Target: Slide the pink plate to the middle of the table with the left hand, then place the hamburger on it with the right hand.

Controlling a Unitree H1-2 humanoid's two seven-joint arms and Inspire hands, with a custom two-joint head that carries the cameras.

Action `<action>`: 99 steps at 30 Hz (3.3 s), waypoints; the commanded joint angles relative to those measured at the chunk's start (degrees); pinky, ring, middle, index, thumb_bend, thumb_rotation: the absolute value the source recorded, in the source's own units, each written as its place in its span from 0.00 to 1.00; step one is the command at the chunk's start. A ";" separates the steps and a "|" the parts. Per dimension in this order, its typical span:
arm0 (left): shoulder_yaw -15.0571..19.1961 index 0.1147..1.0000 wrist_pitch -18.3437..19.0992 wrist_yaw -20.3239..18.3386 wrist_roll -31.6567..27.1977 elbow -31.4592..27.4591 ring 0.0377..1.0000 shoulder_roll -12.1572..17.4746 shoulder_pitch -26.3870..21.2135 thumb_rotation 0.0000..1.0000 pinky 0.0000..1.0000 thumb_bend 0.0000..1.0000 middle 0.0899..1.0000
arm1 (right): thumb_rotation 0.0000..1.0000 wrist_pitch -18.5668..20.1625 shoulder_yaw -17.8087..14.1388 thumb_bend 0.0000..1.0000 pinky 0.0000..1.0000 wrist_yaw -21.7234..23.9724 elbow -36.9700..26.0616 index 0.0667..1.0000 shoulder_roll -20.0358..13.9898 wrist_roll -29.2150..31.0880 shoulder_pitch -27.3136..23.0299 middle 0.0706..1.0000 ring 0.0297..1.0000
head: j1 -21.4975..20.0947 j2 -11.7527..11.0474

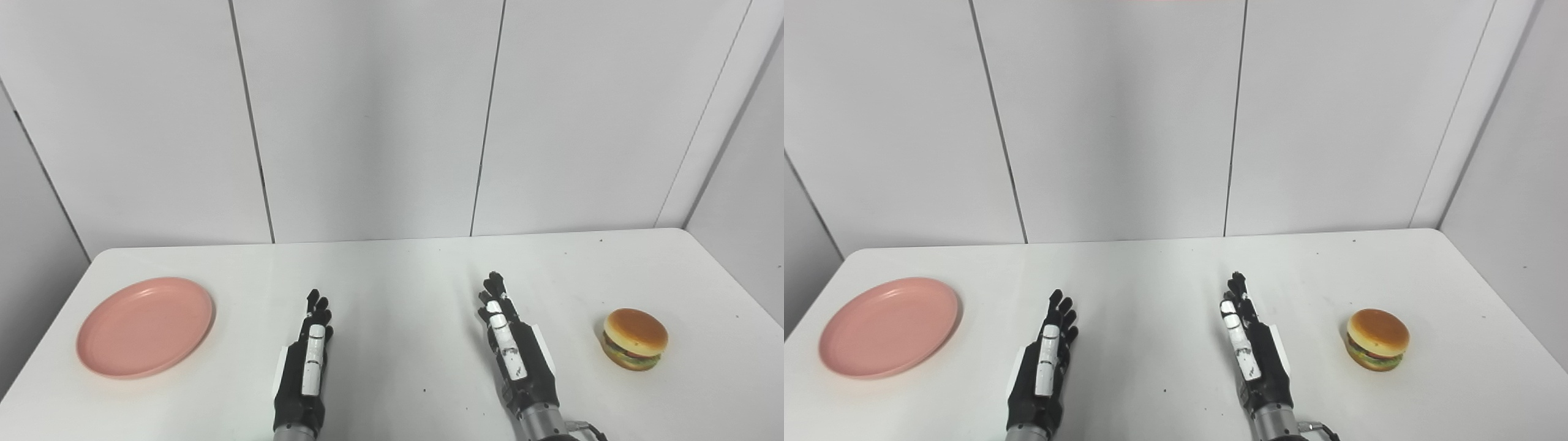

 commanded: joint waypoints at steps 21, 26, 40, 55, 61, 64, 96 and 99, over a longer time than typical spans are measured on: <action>-0.44 1.00 -5.19 3.01 1.48 8.23 1.00 -1.13 -1.04 1.00 1.00 0.67 1.00 | 0.85 -0.15 -0.68 0.64 1.00 2.00 0.36 1.00 -1.39 3.92 -2.59 1.00 1.00 | 4.81 -0.07; -0.44 1.00 -4.47 3.10 1.60 7.85 1.00 -1.11 -0.80 1.00 1.00 0.68 1.00 | 0.85 -0.19 -0.70 0.65 1.00 0.92 0.35 1.00 -1.22 2.77 -2.62 1.00 1.00 | 4.81 -0.07; -0.22 1.00 -6.35 2.12 -0.14 8.80 1.00 -1.58 -1.59 1.00 1.00 0.67 1.00 | 0.84 -1.86 -1.18 0.64 1.00 1.65 1.05 1.00 -2.16 3.55 -2.22 1.00 1.00 | 13.28 -3.04; 9.17 0.98 4.06 4.83 -1.30 -8.22 0.99 6.62 -9.43 1.00 1.00 0.74 0.98 | 0.92 2.90 -1.73 0.55 1.00 0.96 -5.03 1.00 -3.08 3.45 -0.38 1.00 1.00 | 22.49 -6.22; 16.60 0.85 7.56 6.32 -5.70 -8.82 0.89 11.13 -13.28 1.00 1.00 0.76 0.85 | 0.92 -0.16 -1.79 0.54 1.00 2.61 -3.12 1.00 -4.39 3.18 -0.70 1.00 1.00 | 24.29 -6.60; 19.37 0.81 8.03 8.23 -5.80 -8.21 0.85 12.96 -14.42 1.00 0.97 0.75 0.81 | 0.91 0.88 -1.98 0.54 1.00 2.90 -3.49 1.00 -4.47 3.56 -0.72 1.00 1.00 | 24.47 -6.62; 27.60 0.72 -3.88 12.03 -5.05 15.47 0.77 30.17 -14.30 1.00 0.86 0.74 0.74 | 0.91 1.90 -2.05 0.62 1.00 2.45 -4.68 1.00 -4.30 2.88 -0.55 1.00 0.99 | 26.60 -7.87; 27.25 0.73 -3.91 11.57 -5.83 16.61 0.79 29.72 -14.60 1.00 0.89 0.73 0.73 | 0.91 2.22 -2.15 0.61 1.00 2.21 -4.95 1.00 -4.15 2.98 -0.45 1.00 0.99 | 26.84 -7.94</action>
